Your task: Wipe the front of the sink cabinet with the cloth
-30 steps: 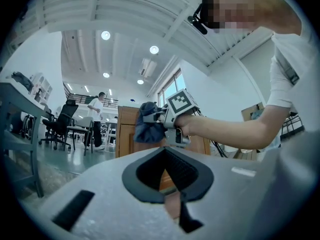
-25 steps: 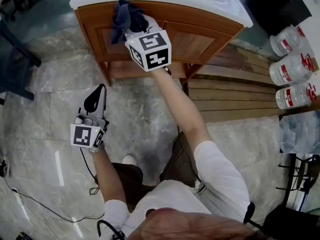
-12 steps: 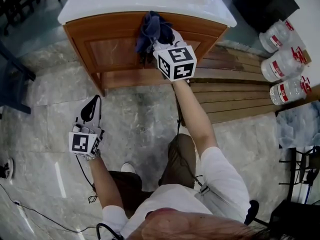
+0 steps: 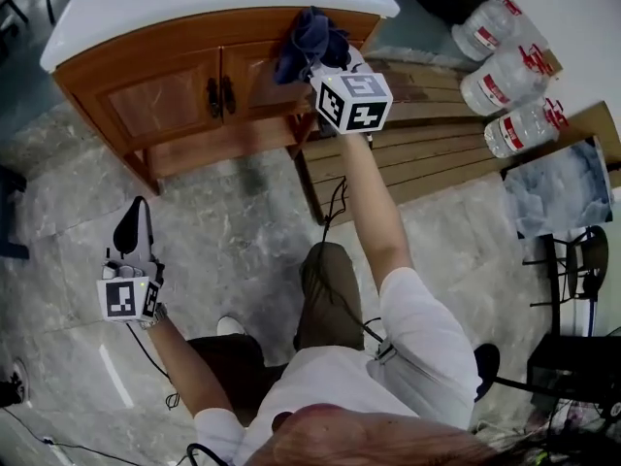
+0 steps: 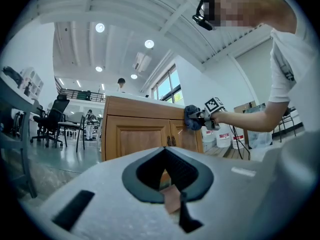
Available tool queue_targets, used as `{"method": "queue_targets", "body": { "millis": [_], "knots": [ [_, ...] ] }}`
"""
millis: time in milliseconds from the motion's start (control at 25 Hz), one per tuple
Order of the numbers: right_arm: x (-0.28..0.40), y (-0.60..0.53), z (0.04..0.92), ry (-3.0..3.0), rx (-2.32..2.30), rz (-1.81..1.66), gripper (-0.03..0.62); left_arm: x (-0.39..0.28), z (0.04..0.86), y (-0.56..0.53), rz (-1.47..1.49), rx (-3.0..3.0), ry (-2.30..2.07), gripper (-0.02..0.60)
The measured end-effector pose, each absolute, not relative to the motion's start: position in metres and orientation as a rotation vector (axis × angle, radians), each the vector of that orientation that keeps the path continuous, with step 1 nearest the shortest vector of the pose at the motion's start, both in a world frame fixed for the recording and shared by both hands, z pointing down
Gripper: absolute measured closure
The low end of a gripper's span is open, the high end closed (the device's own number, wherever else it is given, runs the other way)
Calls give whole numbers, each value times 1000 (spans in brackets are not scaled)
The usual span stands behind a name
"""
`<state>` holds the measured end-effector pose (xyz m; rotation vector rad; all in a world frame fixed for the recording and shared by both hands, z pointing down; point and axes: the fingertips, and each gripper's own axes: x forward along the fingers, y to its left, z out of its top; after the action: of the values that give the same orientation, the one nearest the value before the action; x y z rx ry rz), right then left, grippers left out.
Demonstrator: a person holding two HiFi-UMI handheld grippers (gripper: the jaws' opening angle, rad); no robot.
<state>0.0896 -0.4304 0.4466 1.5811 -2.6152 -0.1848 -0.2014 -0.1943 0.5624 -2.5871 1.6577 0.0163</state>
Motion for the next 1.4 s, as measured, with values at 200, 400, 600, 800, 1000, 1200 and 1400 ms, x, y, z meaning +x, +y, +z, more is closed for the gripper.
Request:
{"method": "queue_targets", "body": {
  "millis": [200,400,600,800,1000,1200,1400],
  "knots": [
    [166,-440,443,-2499,1758,-160,497,-199,555,-188,115,-2604,1661,580],
    [209,-445,442,-2410,1839,-168,497,-190,559,-185,95,-2618,1648,580],
    [219,-446,442,-2385,1856,-163,499,-184,560,-185,50,-2615,1626,580],
    [213,-441,440,-2386,1866,-175,502,-189,557,-184,70,-2598,1643,580],
    [163,-403,435,-2497,1758,-269,503,-191,554,-186,59,-2579,1658,580],
    [52,-366,463,-2679,1419,-269,503,-186,549,-186,55,-2553,1668,580],
    [-70,-346,500,-2821,1154,-181,503,-190,548,-187,8,-2514,1671,580]
  ]
}}
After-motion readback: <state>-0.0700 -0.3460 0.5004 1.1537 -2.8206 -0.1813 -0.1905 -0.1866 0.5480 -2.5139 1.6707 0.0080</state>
